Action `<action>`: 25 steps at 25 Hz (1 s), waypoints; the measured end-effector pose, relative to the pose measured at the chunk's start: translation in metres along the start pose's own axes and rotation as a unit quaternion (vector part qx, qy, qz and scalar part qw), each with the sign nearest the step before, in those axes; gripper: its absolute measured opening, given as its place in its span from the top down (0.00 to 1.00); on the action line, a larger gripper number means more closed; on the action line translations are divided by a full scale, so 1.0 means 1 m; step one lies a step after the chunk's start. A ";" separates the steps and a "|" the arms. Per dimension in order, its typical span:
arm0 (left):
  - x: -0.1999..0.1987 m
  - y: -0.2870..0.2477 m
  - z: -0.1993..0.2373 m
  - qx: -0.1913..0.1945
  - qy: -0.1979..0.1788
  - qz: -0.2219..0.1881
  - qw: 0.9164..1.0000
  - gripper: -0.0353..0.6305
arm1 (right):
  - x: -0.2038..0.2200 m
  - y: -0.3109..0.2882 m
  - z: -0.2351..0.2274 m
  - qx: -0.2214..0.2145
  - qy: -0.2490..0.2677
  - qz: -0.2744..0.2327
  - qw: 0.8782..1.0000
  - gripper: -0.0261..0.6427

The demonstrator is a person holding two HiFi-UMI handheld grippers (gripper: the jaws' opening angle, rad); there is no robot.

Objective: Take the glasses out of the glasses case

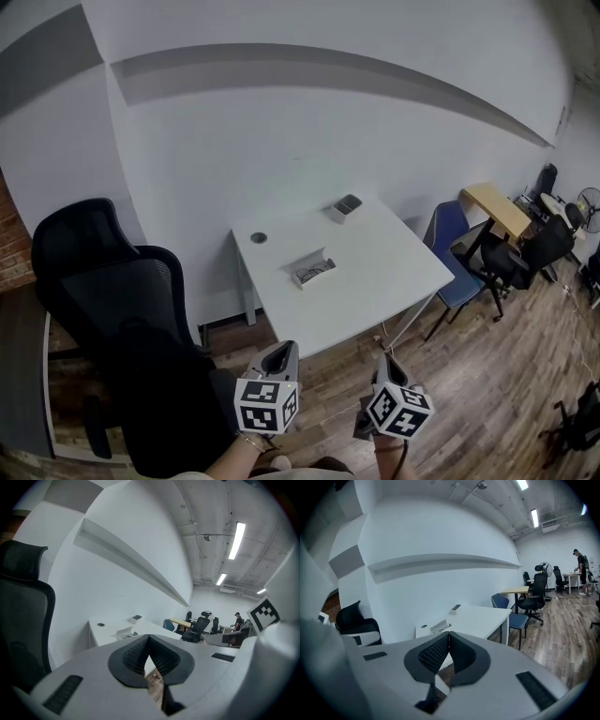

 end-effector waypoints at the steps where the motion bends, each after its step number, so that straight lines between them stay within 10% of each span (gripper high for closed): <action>1: 0.000 -0.002 0.002 0.000 -0.002 0.003 1.000 0.92 | 0.000 -0.003 0.000 0.001 -0.002 0.002 1.000 0.91; 25: -0.023 -0.125 0.071 -0.118 0.037 0.002 0.992 0.92 | -0.075 -0.203 0.011 -0.095 0.033 0.031 0.994 0.91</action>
Point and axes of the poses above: the fingertips, and each gripper's own axes: y backward along the fingers, z to its left, x out of its underside, the point moved 3 cm from there along y, backward along the fingers, and after that the axes turned 7 degrees about x, right-handed, at the moved point
